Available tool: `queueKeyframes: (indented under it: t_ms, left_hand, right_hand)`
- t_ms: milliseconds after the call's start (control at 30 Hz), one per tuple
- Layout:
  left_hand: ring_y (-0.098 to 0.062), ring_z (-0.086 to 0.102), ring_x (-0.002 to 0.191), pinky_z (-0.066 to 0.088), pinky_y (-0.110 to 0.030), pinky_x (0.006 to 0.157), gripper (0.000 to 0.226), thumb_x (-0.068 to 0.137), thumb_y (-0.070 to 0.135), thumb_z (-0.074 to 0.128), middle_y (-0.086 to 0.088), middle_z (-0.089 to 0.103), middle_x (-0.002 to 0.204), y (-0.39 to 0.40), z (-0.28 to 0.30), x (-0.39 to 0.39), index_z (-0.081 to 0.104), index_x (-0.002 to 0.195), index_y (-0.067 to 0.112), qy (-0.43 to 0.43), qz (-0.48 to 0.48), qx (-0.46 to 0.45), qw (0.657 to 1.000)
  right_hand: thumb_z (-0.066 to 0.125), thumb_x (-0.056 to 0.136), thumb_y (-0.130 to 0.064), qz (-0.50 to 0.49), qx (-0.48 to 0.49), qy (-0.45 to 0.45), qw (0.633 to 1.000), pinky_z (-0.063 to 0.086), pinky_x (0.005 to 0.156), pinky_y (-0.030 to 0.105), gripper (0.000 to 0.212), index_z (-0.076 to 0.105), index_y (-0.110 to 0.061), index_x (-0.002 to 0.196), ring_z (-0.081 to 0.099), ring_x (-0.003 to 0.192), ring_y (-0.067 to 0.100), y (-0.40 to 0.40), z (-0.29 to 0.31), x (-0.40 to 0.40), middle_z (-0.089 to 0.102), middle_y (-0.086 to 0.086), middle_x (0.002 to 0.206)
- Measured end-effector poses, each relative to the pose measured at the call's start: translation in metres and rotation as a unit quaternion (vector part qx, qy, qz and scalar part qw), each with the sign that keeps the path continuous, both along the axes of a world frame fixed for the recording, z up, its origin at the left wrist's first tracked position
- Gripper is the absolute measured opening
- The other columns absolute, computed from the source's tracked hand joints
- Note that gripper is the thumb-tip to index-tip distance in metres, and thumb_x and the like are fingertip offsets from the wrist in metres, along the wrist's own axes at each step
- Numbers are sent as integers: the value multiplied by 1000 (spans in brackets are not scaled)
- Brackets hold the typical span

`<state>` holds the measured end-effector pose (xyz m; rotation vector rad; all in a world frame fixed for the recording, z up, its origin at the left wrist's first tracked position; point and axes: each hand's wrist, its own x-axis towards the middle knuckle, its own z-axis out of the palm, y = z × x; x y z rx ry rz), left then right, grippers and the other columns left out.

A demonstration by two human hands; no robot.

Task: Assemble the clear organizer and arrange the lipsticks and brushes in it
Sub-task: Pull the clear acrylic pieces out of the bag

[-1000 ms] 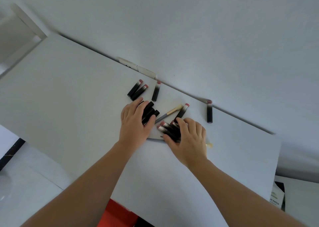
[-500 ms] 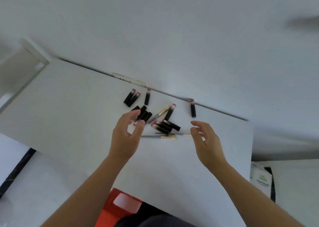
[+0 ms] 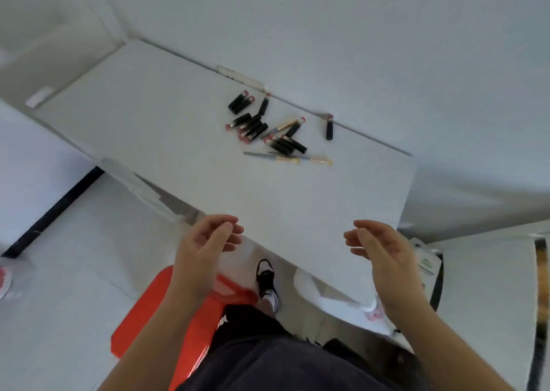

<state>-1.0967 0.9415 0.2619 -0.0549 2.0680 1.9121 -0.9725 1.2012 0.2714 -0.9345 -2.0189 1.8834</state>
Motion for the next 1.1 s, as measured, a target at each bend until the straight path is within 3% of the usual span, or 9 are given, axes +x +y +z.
queueKeyframes:
  t_ms: [100,233,300,433,600,700,800,967,1100]
  left_hand:
    - [-32,74,84,59,-40,79,25,97,7,60,-11,77,84,-35,-7,58,78,90,23,13,33,-28,999]
    - [-24,73,79,60,-24,72,32,100,2,55,-8,77,86,-84,-1,126,77,92,24,16,98,-58,993]
    - [-25,72,78,61,-29,72,34,100,1,54,-9,77,87,-98,0,158,77,91,24,0,122,-59,991]
    - [-26,71,78,59,-37,73,33,100,2,54,-10,76,88,-116,5,221,77,91,23,-26,183,-56,981]
    - [-23,72,79,61,-29,70,35,101,3,54,-7,77,89,-162,19,307,76,90,28,-28,273,-70,959]
    - [-22,72,79,61,-28,71,36,101,2,53,-8,77,89,-196,23,368,77,89,27,-33,351,-73,933]
    - [-24,73,78,61,-28,70,36,100,2,54,-9,77,88,-230,18,433,77,86,26,-34,433,-58,899]
    - [-23,72,72,60,-27,68,21,91,15,59,-12,77,85,-267,3,538,75,82,24,-38,559,-11,828]
    - [-20,71,69,59,-25,66,34,100,3,57,-9,75,77,-275,-11,613,77,83,26,-62,648,13,759]
  right_hand:
    - [58,99,-16,19,-13,-19,1000,57,77,25,22,75,-29,94,73,89,17,-15,-2,61,77,2,92]
    - [58,99,-15,36,-39,-43,998,59,75,26,23,76,-29,94,73,87,23,-27,-5,122,77,5,89]
    - [58,99,-14,42,-45,-55,997,59,76,30,23,76,-27,92,73,89,22,-37,-7,132,77,5,91]
    - [58,99,-14,60,-47,-40,996,59,75,21,24,76,-27,91,72,94,14,-62,-5,139,77,-1,96]
    - [57,99,-11,155,-64,-57,984,59,87,36,16,72,-16,100,72,96,22,-101,-8,160,77,4,96]
    - [57,99,-9,223,-63,-57,971,60,82,31,18,73,-15,98,72,96,26,-137,-13,172,77,7,95]
    - [58,98,-10,293,-66,-45,953,60,83,37,19,74,-18,94,71,95,31,-182,-15,190,75,11,96]
    - [59,99,-14,426,-60,-40,902,59,78,24,20,75,-26,95,73,93,22,-256,-12,229,77,6,96]
    - [60,97,-12,507,-64,-47,858,58,78,23,19,74,-25,96,74,92,22,-309,-11,252,77,6,94]
